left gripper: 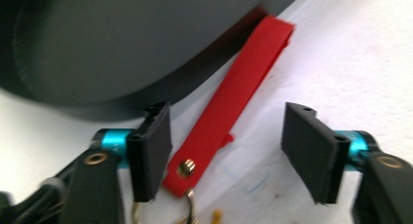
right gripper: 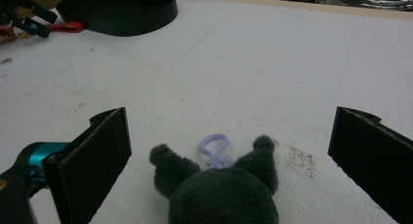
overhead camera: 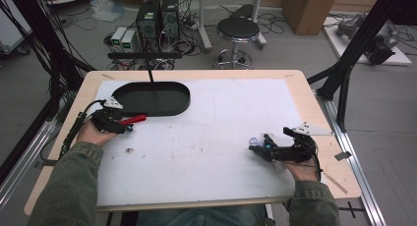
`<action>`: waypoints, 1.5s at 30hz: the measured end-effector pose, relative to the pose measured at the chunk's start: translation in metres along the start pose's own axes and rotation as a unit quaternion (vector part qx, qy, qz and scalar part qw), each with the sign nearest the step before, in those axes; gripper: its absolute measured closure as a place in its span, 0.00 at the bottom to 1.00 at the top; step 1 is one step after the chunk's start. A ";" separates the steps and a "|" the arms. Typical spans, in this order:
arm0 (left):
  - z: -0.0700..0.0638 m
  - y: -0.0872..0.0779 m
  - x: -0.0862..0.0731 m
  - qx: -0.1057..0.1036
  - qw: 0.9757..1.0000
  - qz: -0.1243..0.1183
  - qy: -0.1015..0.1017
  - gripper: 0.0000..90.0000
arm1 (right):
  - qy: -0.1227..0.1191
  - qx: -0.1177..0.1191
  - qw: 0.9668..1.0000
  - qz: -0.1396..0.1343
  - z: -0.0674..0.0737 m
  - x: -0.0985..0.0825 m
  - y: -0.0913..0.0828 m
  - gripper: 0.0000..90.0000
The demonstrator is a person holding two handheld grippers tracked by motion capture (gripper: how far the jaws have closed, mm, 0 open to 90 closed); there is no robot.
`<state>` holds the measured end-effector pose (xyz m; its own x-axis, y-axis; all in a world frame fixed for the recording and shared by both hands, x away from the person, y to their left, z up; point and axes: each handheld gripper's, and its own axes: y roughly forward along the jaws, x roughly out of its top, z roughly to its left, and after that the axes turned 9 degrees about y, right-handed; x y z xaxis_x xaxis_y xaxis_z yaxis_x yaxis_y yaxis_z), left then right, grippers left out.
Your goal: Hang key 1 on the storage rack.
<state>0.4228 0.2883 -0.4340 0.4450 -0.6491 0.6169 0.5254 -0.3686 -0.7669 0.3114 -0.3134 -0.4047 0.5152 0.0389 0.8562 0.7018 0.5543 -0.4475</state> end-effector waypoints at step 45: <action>0.009 -0.019 -0.002 -0.039 0.998 -0.010 -0.052 0.96 | 0.001 0.000 1.000 0.002 0.001 0.000 0.000 0.01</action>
<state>0.4185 0.3031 -0.4190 0.5098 -0.5703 0.6441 0.4793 -0.4335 -0.7631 0.3104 -0.3128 -0.4046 0.5197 0.0399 0.8534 0.6997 0.5534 -0.4519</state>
